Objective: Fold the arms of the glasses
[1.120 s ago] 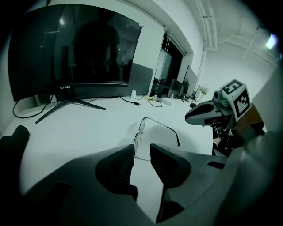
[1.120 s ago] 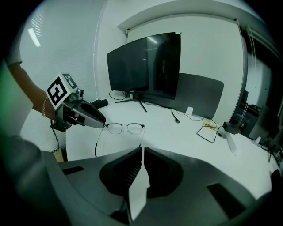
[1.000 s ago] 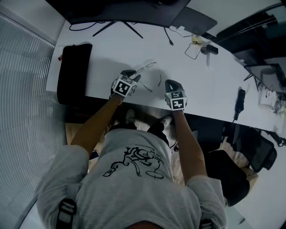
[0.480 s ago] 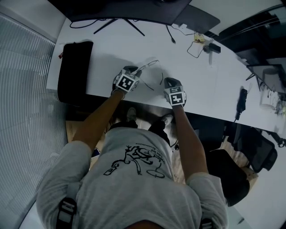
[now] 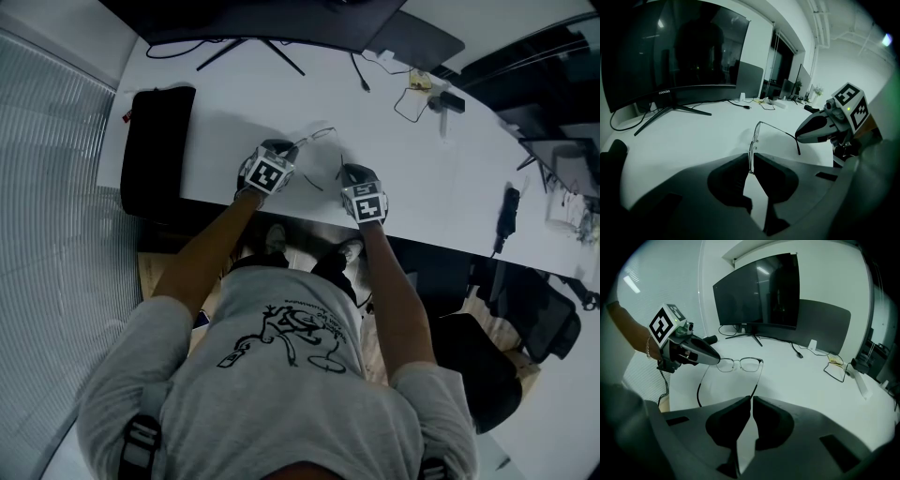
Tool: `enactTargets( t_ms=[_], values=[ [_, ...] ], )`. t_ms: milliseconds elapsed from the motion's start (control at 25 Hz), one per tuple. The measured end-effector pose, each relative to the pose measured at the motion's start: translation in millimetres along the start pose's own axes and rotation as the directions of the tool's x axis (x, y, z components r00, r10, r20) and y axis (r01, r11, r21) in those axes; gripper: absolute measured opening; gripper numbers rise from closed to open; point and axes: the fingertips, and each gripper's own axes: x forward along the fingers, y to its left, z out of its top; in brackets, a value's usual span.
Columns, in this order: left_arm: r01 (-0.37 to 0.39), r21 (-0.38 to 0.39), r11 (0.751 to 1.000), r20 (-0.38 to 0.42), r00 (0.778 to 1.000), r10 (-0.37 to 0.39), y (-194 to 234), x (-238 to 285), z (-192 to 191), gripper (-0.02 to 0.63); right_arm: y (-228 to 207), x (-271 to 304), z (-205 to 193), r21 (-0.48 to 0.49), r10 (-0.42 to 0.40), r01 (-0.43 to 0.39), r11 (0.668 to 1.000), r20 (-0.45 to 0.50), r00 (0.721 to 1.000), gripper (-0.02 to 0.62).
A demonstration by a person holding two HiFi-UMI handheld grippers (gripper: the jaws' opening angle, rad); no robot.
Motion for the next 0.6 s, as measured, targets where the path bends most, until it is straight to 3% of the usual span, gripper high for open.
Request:
enactTargets(
  t_ms=[600],
  values=[
    [0.036, 0.013, 0.999, -0.015, 0.999, -0.036, -17.4, 0.7, -2.0, 0.04, 12.7, -3.0, 6.4, 0.0, 0.054, -0.054, 0.999, 0.026, 0.998, 0.024]
  ],
)
